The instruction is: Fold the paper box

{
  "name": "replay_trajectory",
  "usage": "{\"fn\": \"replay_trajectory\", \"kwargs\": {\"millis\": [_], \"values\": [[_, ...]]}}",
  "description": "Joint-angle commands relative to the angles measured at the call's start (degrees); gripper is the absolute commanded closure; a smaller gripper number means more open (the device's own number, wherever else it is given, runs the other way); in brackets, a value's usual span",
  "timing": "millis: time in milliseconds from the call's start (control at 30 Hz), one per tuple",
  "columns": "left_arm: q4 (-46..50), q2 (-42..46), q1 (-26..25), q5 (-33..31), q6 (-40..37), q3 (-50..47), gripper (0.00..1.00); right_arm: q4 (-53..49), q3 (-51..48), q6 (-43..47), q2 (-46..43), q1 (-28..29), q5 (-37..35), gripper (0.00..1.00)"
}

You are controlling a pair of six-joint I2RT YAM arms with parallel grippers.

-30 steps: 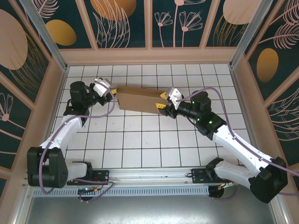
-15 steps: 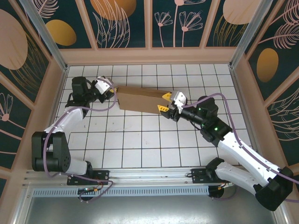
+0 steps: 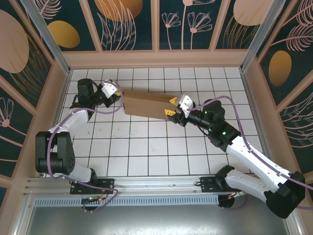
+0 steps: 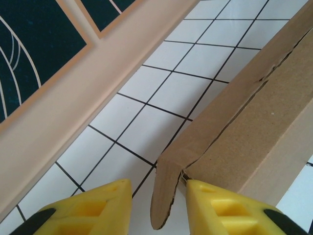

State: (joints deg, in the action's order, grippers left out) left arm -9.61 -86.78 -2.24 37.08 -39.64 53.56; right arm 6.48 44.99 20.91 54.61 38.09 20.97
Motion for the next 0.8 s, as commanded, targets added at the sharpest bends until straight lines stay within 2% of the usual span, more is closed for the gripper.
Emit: {"fn": "replay_trajectory", "kwargs": {"millis": [0,133,333,500,667,767], "values": [[1.11,-1.72,0.44,2.03,0.0,1.81,0.68,-2.41,3.82,1.5,0.18,-0.69,-0.93,0.54],[0.67,-2.17,0.39,2.62,0.52,3.46,0.71,-4.04,5.02,1.42,-0.1,-3.3,-0.29,0.56],[1.23,-1.94,0.4,3.96,0.76,4.02,0.91,-3.73,4.55,1.98,0.05,-7.74,-1.48,0.6],[0.27,-0.31,0.37,3.64,1.26,2.52,1.0,7.91,-0.02,8.27,5.14,-15.28,0.04,0.59],[-2.58,1.84,0.39,0.56,4.01,-1.71,1.0,9.14,2.05,21.88,12.67,-26.18,21.79,0.53],[-3.51,2.49,0.4,0.28,5.46,-2.74,1.0,3.18,5.5,27.36,16.94,-28.45,28.27,0.51]]}}
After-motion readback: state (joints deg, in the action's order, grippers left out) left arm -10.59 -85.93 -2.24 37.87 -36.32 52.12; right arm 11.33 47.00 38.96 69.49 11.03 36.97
